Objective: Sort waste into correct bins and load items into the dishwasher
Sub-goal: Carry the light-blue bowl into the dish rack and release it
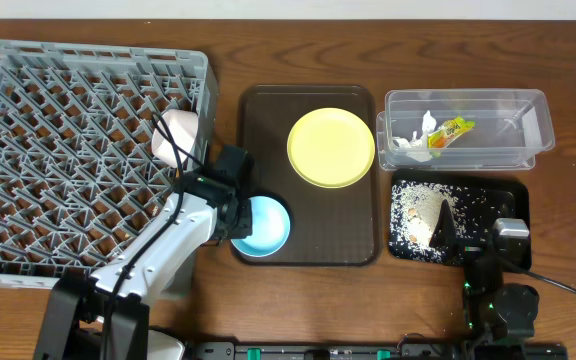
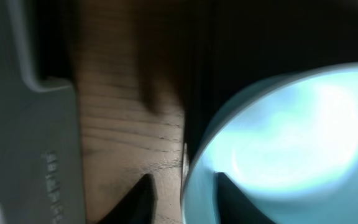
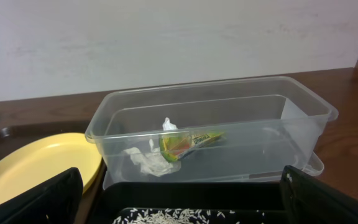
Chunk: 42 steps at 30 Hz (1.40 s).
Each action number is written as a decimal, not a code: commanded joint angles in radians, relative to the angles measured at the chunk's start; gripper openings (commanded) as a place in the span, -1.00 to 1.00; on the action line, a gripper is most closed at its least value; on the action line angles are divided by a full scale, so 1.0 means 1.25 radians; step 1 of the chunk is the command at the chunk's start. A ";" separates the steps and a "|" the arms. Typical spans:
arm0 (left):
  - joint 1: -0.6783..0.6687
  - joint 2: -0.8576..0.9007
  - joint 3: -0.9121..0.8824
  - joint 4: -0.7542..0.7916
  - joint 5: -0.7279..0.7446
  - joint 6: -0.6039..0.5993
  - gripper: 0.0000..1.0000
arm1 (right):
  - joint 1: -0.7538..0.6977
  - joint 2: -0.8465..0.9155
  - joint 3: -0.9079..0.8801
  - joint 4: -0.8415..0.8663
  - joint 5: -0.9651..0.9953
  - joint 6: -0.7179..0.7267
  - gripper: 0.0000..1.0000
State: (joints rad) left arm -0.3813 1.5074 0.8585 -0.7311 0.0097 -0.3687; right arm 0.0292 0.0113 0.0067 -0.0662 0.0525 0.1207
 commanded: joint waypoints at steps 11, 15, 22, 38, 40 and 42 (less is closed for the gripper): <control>0.004 -0.052 0.261 -0.221 -0.021 0.066 -0.88 | -0.005 -0.004 -0.001 -0.003 0.005 -0.008 0.99; 0.004 -0.094 0.346 -0.320 -0.264 0.067 -0.88 | -0.005 -0.004 -0.001 -0.003 0.005 -0.008 0.99; 0.004 -0.143 0.350 -0.436 -0.619 0.003 -0.88 | -0.005 -0.004 -0.001 -0.003 0.005 -0.008 0.99; 0.019 -0.116 0.221 -0.352 -0.996 -0.051 -0.87 | -0.005 -0.004 -0.001 -0.003 0.005 -0.008 0.98; 0.032 -0.105 0.189 -0.325 -0.996 -0.051 -0.88 | -0.005 -0.004 -0.001 -0.003 0.005 -0.008 0.99; 0.048 -0.084 0.171 -0.300 -1.002 -0.050 -0.88 | -0.005 -0.004 -0.001 -0.003 0.005 -0.008 0.99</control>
State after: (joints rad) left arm -0.3477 1.3716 1.1023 -1.1305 -1.1889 -0.4156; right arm 0.0292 0.0113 0.0067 -0.0662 0.0525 0.1207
